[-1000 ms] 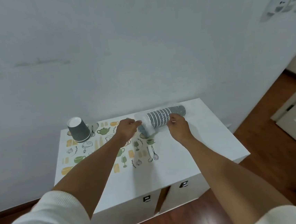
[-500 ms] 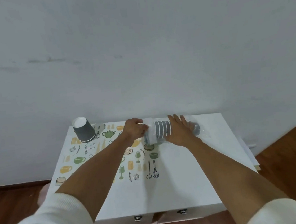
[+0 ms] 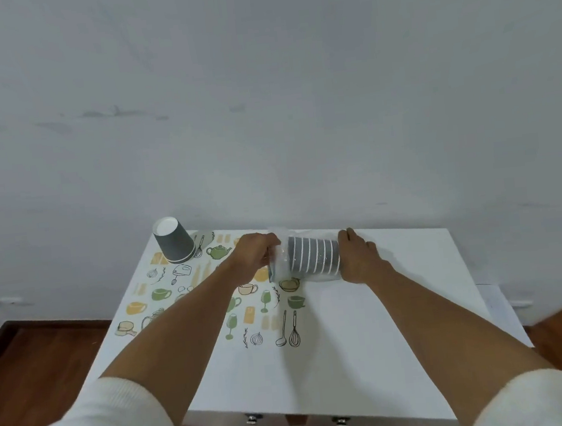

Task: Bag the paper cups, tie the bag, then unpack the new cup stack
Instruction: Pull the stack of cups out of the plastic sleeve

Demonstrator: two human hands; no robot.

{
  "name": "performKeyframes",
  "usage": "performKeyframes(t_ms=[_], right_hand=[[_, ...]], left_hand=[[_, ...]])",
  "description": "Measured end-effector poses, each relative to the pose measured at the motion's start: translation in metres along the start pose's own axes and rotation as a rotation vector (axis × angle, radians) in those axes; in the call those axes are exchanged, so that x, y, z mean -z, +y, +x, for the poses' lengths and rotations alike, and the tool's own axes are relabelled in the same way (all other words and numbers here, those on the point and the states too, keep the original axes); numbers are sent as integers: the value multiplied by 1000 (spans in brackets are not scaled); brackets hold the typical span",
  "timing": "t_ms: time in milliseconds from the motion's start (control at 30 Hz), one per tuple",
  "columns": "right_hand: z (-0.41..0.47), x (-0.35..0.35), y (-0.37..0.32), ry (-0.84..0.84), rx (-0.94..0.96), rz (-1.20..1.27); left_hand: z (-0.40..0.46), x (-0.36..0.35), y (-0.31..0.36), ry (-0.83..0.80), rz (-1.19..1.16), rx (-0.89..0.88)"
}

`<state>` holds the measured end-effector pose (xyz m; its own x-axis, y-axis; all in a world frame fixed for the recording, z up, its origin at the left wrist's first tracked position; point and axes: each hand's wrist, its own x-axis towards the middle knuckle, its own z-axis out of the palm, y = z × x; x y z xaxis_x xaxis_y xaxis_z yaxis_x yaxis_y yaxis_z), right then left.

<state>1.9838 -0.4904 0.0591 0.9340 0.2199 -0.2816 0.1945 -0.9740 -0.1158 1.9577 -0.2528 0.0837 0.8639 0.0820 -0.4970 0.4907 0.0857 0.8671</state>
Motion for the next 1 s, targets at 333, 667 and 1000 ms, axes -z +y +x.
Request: performKeyframes(t_ms=[333, 667, 1000], right_hand=[[4, 6, -6, -64, -126, -23], [-3, 24, -10, 67, -170, -152], [32, 20, -71, -222, 225, 33]], left_hand=[[4, 20, 0, -214, 63, 7], [6, 55, 13, -69, 189, -94], [5, 63, 1, -26, 1321, -385]])
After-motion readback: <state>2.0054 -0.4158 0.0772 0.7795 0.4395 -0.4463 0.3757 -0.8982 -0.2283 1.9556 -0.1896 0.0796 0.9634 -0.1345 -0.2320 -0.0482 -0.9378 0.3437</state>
